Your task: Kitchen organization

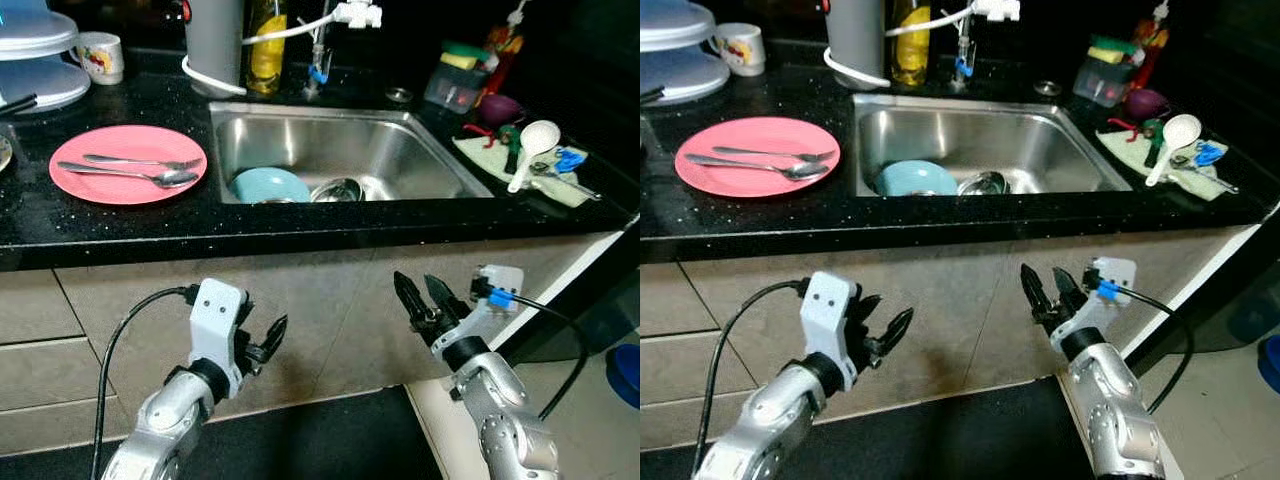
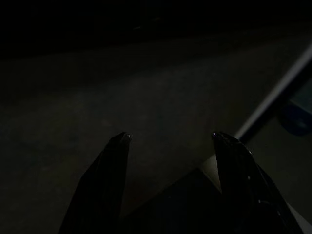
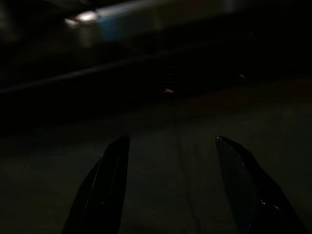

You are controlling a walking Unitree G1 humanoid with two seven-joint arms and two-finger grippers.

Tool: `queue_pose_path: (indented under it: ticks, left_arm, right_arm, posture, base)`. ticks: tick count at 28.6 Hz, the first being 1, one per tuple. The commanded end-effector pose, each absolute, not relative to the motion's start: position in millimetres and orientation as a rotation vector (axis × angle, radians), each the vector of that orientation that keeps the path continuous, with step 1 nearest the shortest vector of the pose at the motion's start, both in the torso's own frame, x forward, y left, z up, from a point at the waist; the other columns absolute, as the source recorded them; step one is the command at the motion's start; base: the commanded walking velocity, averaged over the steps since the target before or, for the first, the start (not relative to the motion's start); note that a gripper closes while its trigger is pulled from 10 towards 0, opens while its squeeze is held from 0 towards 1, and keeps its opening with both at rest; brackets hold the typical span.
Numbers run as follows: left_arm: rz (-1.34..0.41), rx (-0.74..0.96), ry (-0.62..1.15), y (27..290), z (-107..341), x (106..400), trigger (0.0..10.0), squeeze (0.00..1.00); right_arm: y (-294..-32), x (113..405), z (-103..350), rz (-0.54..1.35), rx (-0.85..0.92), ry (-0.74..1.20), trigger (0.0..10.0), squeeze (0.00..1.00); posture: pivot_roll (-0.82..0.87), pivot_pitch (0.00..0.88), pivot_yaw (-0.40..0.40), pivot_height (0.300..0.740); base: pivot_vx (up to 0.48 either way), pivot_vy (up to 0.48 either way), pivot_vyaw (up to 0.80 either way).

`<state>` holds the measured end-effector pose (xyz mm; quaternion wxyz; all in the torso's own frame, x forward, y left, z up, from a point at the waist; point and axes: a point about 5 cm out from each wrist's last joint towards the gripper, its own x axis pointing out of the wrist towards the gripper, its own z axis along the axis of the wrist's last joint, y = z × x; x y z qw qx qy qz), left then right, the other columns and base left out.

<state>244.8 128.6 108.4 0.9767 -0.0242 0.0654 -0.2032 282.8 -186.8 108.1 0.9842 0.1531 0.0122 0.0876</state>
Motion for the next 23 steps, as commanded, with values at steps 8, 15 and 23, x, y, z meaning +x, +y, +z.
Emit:
queue_pose_path:
  ticks: [8,15,23]
  left_arm:
    - [-0.231,0.046,0.155,148.6,93.8,250.3,10.0,0.00]
    - [-0.213,0.076,0.146,147.2,93.6,252.3,10.0,0.00]
    - [-0.206,0.072,0.138,148.9,94.7,254.8,10.0,0.00]
  right_arm:
    - [-210.1,274.6,96.9,0.021,0.145,0.064,10.0,0.00]
    - [-211.4,274.4,92.8,0.006,0.140,0.076,10.0,0.00]
    - [-208.0,274.9,92.3,-0.004,0.142,0.068,10.0,0.00]
  posture:
    - [0.09,0.005,-0.163,0.740]
    - [0.06,0.008,-0.163,0.740]
    - [0.06,0.018,-0.143,0.740]
  base:
    - [0.000,0.000,0.00]
    - [0.000,0.000,0.00]
    - [0.000,0.000,0.00]
